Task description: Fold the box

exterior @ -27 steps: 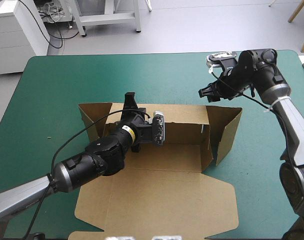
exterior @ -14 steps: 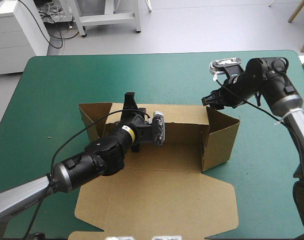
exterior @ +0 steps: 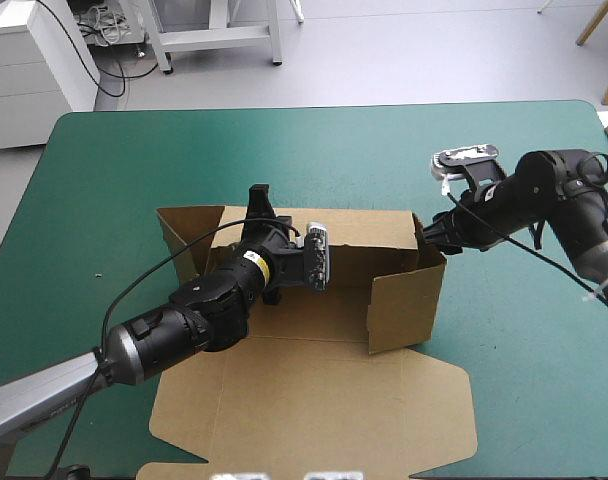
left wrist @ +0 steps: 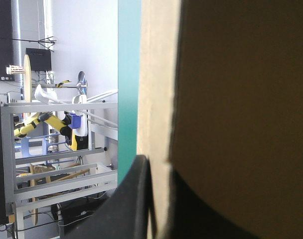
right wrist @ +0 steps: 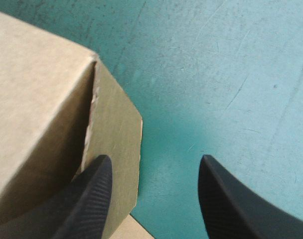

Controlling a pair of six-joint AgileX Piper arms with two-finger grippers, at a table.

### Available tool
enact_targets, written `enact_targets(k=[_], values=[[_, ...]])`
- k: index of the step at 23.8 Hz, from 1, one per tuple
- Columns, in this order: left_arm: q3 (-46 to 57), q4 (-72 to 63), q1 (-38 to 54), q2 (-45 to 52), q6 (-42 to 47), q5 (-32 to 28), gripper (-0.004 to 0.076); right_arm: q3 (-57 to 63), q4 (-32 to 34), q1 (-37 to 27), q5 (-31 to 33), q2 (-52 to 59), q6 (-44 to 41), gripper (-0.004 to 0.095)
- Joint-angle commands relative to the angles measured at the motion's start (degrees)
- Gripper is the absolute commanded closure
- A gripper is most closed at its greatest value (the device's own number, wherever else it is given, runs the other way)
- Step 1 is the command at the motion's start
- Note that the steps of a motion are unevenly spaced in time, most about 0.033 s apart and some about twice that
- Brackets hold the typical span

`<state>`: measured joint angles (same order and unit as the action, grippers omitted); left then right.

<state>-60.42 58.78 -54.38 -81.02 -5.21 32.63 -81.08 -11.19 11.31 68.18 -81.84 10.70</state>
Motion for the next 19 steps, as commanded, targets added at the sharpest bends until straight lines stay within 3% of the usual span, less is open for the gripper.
enact_targets(k=[1, 10, 13, 19], values=[[-0.61, -2.68, -0.50, 0.98, 0.69, -3.78, 0.0731, 0.97, -3.71, -0.16, -2.50, 5.16, 3.32, 0.0425], [-0.61, -2.68, -0.50, 0.98, 1.14, -3.78, 0.0731, 13.26, -7.27, -0.16, -6.34, 10.38, 7.99, 0.0425], [-0.61, -2.68, -0.50, 0.98, 1.14, -3.78, 0.0731, 17.74, -13.49, -0.16, -10.18, 12.75, 13.36, 0.0425], [-0.61, -2.78, -0.50, 0.98, 1.14, -3.78, 0.0731, 22.59, -22.70, -0.16, -12.16, 15.23, 22.13, 0.0425]])
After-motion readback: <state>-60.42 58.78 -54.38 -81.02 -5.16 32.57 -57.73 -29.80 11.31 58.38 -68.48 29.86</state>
